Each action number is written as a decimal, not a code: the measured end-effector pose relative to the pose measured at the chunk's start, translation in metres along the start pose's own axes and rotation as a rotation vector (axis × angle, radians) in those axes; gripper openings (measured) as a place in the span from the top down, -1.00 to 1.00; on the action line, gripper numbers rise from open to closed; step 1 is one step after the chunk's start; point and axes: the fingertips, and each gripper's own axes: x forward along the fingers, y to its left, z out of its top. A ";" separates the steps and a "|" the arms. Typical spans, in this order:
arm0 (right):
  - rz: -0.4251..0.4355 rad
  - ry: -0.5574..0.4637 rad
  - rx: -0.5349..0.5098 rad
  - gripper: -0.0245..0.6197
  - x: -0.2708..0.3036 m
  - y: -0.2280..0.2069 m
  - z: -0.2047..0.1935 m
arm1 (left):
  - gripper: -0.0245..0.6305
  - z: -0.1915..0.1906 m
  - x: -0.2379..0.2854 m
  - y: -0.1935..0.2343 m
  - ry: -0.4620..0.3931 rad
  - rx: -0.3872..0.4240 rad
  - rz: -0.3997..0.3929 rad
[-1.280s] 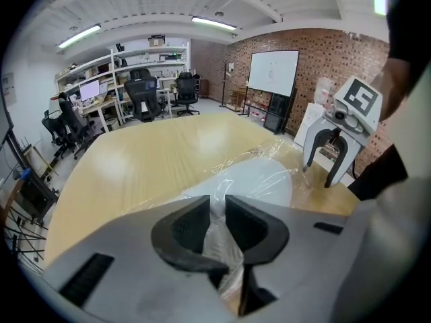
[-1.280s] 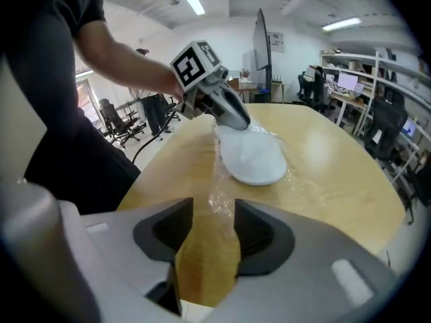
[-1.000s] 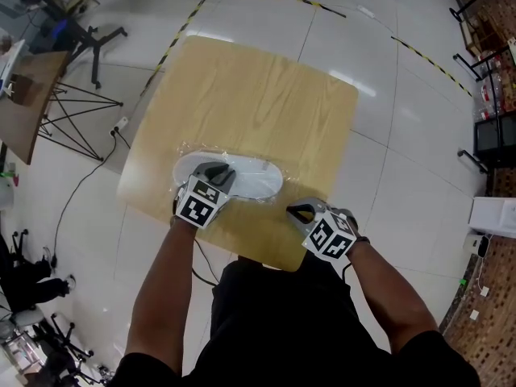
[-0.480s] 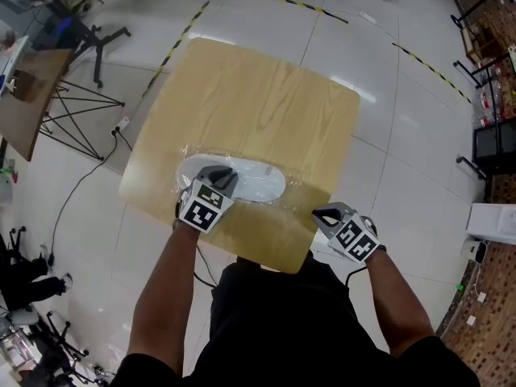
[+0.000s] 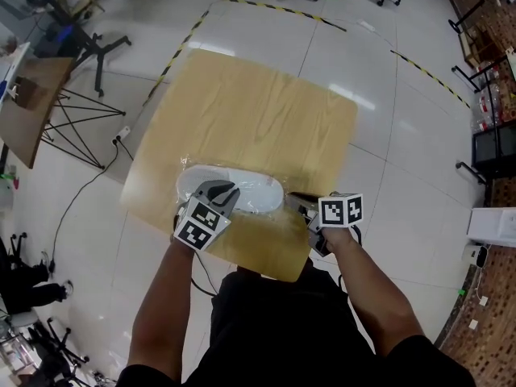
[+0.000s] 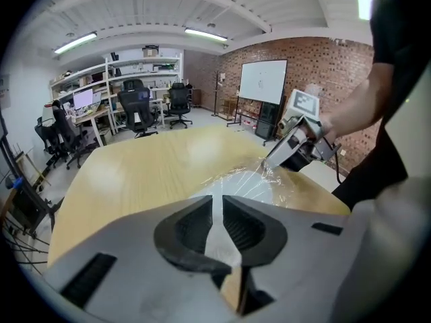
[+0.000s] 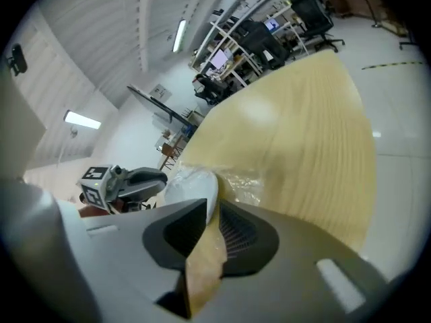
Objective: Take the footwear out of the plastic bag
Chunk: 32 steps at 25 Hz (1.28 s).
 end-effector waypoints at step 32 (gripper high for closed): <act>-0.016 -0.062 0.034 0.82 -0.082 -0.044 0.031 | 0.86 -0.035 0.011 0.016 0.203 0.210 0.001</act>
